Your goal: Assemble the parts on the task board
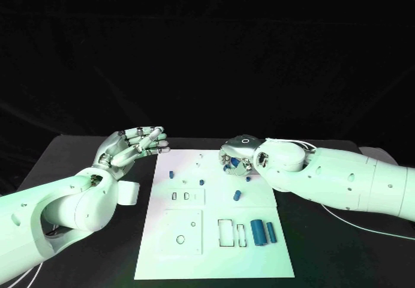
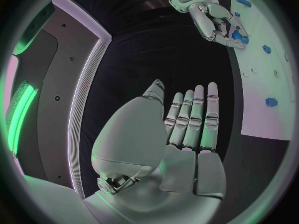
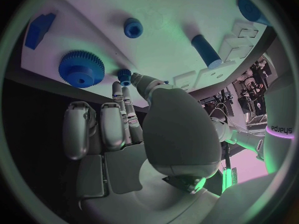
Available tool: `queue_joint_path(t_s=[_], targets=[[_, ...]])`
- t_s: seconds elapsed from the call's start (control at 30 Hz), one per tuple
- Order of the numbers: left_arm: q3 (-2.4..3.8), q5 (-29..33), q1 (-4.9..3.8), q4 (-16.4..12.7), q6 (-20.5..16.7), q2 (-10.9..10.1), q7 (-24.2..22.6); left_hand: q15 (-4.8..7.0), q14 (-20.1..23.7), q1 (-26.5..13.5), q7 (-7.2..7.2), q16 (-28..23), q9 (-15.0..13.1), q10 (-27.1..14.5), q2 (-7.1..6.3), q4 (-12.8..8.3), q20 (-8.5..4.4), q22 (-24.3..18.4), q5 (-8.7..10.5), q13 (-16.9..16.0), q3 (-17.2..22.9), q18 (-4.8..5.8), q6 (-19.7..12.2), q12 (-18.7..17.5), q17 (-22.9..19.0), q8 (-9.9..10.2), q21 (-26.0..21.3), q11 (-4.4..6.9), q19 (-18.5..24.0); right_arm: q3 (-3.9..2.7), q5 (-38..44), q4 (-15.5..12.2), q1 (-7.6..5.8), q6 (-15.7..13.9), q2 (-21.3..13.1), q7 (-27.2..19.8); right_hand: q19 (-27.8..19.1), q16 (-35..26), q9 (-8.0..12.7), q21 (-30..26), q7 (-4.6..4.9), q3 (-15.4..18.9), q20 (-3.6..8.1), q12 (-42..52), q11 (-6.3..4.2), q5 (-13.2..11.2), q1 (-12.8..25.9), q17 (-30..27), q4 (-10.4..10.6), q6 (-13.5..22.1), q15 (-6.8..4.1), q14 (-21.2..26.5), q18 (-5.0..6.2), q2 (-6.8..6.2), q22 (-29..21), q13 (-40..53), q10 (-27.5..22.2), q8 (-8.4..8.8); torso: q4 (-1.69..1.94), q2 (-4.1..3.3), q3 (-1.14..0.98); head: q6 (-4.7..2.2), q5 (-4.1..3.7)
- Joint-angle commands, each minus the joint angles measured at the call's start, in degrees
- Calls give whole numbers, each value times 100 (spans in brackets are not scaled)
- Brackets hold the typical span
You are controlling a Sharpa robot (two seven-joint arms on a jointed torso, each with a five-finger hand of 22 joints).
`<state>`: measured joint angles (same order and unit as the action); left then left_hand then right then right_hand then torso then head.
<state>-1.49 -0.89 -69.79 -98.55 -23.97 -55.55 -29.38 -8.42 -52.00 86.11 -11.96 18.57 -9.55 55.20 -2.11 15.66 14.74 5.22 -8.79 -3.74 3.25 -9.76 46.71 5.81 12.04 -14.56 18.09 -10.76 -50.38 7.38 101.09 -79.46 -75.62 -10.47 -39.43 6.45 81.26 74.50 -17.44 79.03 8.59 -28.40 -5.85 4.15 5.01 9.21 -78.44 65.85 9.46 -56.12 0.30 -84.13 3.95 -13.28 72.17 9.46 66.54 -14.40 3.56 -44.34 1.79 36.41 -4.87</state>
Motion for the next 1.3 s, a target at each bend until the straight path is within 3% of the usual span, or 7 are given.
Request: queue_joint_path(t_s=[0.03,0.17,0.23,0.77,1.1,1.23,1.3], targets=[[5,-23,-8,-10,107,3,-17,-20,-23,20,-191,-24,6,9,-23,33,-1,-8,21,7,8,-79,3,-29,8,3,3,-30,-23,3,78,14,9,119,13,20,50,36,-11,41,-2,-39,-13,4,8,11,-22,10,-4,-65,24,-172,-51,50,40,-7,51,-33,6,-12,-1,-8,11],[5,-23,-8,-9,119,-1,4,-21,-23,21,-195,-27,7,6,-19,35,-1,-10,21,7,11,-79,1,-33,9,6,2,-33,-23,4,84,31,12,116,18,28,50,50,-36,63,-10,-99,-13,-1,-1,11,-58,6,-38,-85,13,-166,-52,77,67,-19,74,-46,3,-7,5,-18,9],[5,-23,-8,-9,126,-2,14,-22,-25,24,-196,-29,8,5,-12,35,-1,-11,20,7,15,-79,0,-38,10,8,1,-34,-25,4,92,39,12,116,16,36,41,71,-62,82,-13,-209,-13,-14,3,-214,-103,7,-91,-83,10,-157,-53,88,94,-40,87,-44,7,-7,7,-10,0],[5,-23,-8,9,150,7,63,-23,-28,31,-197,-33,10,4,-6,35,-1,-14,24,7,20,-80,-2,-45,12,11,0,-35,-28,7,147,54,18,49,19,30,187,137,-173,306,-57,-429,6,24,-47,-243,-136,37,-221,-230,-17,-158,-115,123,454,-58,255,-141,3,-24,4,37,-10],[5,-22,-8,16,161,10,78,-23,-35,27,-203,-36,12,-2,2,43,-3,-15,29,8,23,-81,-6,-56,16,17,1,-40,-38,7,166,-23,22,-553,-28,96,409,263,-385,594,-174,-508,58,46,-149,-340,-42,142,-276,-403,-111,-191,-206,314,922,-38,530,-330,12,-24,8,47,-11],[5,-22,-8,25,168,15,82,-23,-35,27,-203,-36,12,-2,2,43,-3,-15,29,8,23,-81,-6,-56,16,17,1,-40,-38,1,199,-136,22,-942,-68,160,437,282,-448,633,-178,-528,71,27,-165,-293,-73,149,-348,-399,-123,-192,-218,330,987,-39,558,-367,17,-25,10,20,-1],[5,-22,-8,27,173,17,80,-23,-35,27,-203,-36,12,-2,2,43,-3,-15,29,8,23,-81,-6,-56,16,17,1,-40,-38,-5,209,-173,21,-1104,-72,180,448,287,-487,650,-166,-559,77,11,-163,-251,-113,145,-411,-383,-124,-189,-223,354,1016,-42,564,-383,14,-29,12,-28,15]])
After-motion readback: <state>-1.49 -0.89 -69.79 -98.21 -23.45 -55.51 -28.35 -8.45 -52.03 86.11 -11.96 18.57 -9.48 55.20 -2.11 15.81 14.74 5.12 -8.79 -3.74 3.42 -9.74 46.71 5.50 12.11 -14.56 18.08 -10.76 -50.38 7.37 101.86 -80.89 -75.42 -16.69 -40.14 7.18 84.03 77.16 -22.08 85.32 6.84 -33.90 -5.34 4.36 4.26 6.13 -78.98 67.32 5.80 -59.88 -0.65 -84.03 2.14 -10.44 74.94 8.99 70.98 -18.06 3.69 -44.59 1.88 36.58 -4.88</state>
